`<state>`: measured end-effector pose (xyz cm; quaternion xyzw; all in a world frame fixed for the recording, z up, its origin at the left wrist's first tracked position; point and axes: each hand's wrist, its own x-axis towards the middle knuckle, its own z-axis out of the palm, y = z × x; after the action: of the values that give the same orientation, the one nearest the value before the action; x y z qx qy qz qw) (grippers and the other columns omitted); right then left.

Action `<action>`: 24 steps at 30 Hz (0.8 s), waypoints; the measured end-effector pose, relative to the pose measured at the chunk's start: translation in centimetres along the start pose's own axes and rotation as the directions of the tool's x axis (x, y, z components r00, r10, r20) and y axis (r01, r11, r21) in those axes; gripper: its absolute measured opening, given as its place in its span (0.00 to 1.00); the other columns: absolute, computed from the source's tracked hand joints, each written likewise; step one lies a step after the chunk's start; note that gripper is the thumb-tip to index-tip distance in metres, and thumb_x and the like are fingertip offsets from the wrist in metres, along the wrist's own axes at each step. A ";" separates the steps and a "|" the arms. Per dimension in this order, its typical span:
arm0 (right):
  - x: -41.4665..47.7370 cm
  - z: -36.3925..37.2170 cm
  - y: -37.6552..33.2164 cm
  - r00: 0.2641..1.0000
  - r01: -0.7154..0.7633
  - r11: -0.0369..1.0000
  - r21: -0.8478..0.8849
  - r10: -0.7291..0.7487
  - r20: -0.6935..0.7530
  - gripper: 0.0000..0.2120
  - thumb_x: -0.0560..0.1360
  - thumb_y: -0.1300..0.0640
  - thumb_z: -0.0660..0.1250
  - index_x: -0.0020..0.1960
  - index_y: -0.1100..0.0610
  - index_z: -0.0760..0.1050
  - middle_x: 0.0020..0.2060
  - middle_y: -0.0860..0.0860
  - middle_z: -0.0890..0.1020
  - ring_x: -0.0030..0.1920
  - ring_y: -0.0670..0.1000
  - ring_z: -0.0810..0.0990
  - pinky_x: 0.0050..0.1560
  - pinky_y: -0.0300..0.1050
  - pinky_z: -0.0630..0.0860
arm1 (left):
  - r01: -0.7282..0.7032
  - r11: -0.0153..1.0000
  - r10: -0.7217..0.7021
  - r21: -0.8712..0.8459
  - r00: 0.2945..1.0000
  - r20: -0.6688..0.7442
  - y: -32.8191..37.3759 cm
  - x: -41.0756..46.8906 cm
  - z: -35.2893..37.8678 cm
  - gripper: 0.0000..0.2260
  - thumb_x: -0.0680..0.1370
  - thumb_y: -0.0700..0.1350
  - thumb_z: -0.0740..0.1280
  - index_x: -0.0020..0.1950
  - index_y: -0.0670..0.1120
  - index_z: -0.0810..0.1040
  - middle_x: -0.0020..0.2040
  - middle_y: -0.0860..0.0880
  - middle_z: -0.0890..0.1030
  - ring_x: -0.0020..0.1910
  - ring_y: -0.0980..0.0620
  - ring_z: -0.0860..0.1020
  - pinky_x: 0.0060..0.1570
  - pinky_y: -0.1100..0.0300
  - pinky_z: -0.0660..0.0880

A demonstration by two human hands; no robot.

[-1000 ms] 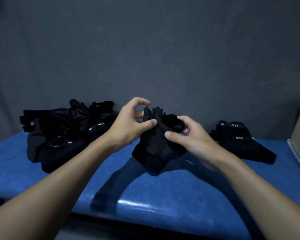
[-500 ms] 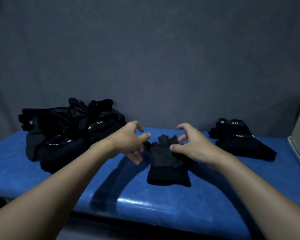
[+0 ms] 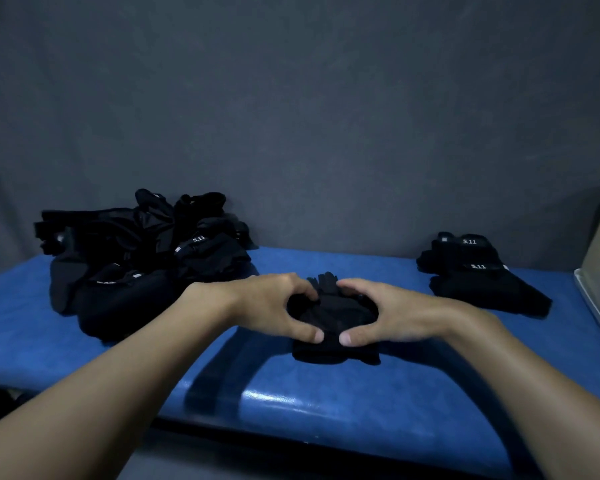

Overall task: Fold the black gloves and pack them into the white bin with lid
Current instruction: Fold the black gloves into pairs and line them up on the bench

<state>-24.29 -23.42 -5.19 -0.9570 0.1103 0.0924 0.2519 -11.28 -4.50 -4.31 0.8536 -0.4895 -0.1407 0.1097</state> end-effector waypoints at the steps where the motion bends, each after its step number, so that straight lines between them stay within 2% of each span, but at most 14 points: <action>1: 0.2 0.0 0.3 1.000 -0.030 0.999 -0.044 0.030 0.007 0.55 0.52 0.23 0.71 0.74 0.32 0.51 0.73 0.46 0.65 0.72 0.50 0.66 0.73 0.51 0.64 | 0.012 0.999 -0.013 0.047 1.000 0.018 0.1 -0.1 -0.1 0.33 0.69 0.66 0.73 0.71 0.59 0.69 0.66 0.60 0.73 0.66 0.56 0.72 0.69 0.56 0.68; 3: 0.3 0.1 0.4 0.997 -0.066 0.993 -0.102 0.068 0.022 0.56 0.49 0.21 0.68 0.72 0.28 0.48 0.73 0.48 0.63 0.74 0.55 0.62 0.74 0.55 0.62 | 0.038 0.993 -0.044 0.109 0.998 0.050 0.3 -0.2 -0.3 0.35 0.68 0.68 0.72 0.72 0.60 0.67 0.68 0.62 0.71 0.67 0.56 0.72 0.70 0.55 0.67; 6: 0.2 0.2 0.5 0.996 -0.084 0.991 -0.104 0.086 0.013 0.55 0.49 0.21 0.68 0.71 0.27 0.48 0.73 0.49 0.62 0.74 0.57 0.60 0.74 0.57 0.62 | 0.091 0.986 -0.106 0.138 0.989 0.103 0.4 -0.3 -0.6 0.38 0.66 0.70 0.71 0.72 0.63 0.64 0.66 0.62 0.71 0.67 0.53 0.72 0.69 0.54 0.67; 9: 0.2 0.3 0.6 0.996 -0.085 0.991 -0.098 0.086 0.001 0.55 0.48 0.21 0.68 0.71 0.26 0.48 0.72 0.49 0.62 0.73 0.58 0.61 0.73 0.57 0.62 | 0.134 0.985 -0.149 0.107 0.979 0.143 0.2 -0.3 -0.8 0.40 0.67 0.68 0.73 0.75 0.62 0.61 0.67 0.59 0.72 0.67 0.53 0.71 0.68 0.56 0.67; 12: 0.2 0.3 0.7 0.998 -0.050 0.997 -0.052 0.049 -0.031 0.53 0.47 0.21 0.69 0.68 0.24 0.50 0.71 0.48 0.64 0.73 0.57 0.62 0.73 0.57 0.63 | 0.102 0.995 -0.103 0.016 0.987 0.119 0.3 -0.5 -0.6 0.40 0.69 0.63 0.75 0.76 0.58 0.61 0.69 0.58 0.71 0.67 0.56 0.71 0.67 0.61 0.66; 16: 0.7 -0.1 0.5 0.993 0.016 1.000 0.020 -0.013 -0.115 0.42 0.46 0.19 0.69 0.58 0.17 0.56 0.68 0.42 0.67 0.71 0.53 0.63 0.71 0.56 0.65 | 0.036 0.996 -0.037 -0.086 0.999 -0.004 -0.1 -1.1 -0.8 0.33 0.70 0.59 0.76 0.72 0.59 0.68 0.65 0.58 0.74 0.65 0.57 0.73 0.65 0.62 0.70; 18: 0.9 -0.1 0.1 0.984 0.070 0.994 0.081 -0.056 -0.171 0.43 0.50 0.23 0.70 0.63 0.23 0.61 0.66 0.39 0.70 0.69 0.50 0.66 0.68 0.53 0.70 | 0.025 0.993 -0.035 -0.118 0.996 -0.083 -0.6 -1.5 -1.3 0.31 0.70 0.60 0.76 0.70 0.59 0.70 0.66 0.57 0.74 0.66 0.58 0.72 0.65 0.62 0.71; 20: 1.3 0.1 -0.7 0.970 0.112 0.988 0.102 -0.086 -0.225 0.45 0.52 0.24 0.69 0.68 0.32 0.65 0.64 0.36 0.72 0.69 0.47 0.67 0.69 0.52 0.69 | 0.028 0.992 -0.048 -0.123 0.985 -0.164 -1.1 -2.1 -2.0 0.30 0.70 0.60 0.76 0.70 0.58 0.72 0.65 0.56 0.74 0.65 0.57 0.73 0.64 0.61 0.71; 22: 1.9 0.5 -1.8 0.957 0.149 0.983 0.106 -0.117 -0.265 0.44 0.53 0.24 0.67 0.67 0.36 0.68 0.62 0.36 0.75 0.68 0.44 0.69 0.72 0.53 0.63 | 0.034 0.996 -0.052 -0.080 0.968 -0.246 -1.9 -2.9 -2.7 0.27 0.71 0.61 0.74 0.68 0.58 0.74 0.62 0.56 0.75 0.61 0.56 0.76 0.63 0.60 0.72; 24: 2.8 1.1 -2.9 0.938 0.195 0.973 0.124 -0.148 -0.313 0.37 0.54 0.25 0.66 0.61 0.34 0.71 0.60 0.36 0.77 0.67 0.43 0.71 0.72 0.52 0.64 | 0.044 0.999 -0.052 -0.030 0.945 -0.322 -2.9 -3.7 -3.4 0.24 0.72 0.61 0.73 0.66 0.56 0.76 0.60 0.57 0.78 0.59 0.56 0.77 0.62 0.57 0.73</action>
<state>-21.02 -20.83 -5.45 -0.9435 0.0701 -0.0861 0.3122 -9.54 0.30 -1.60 0.8755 -0.4424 -0.0074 0.1944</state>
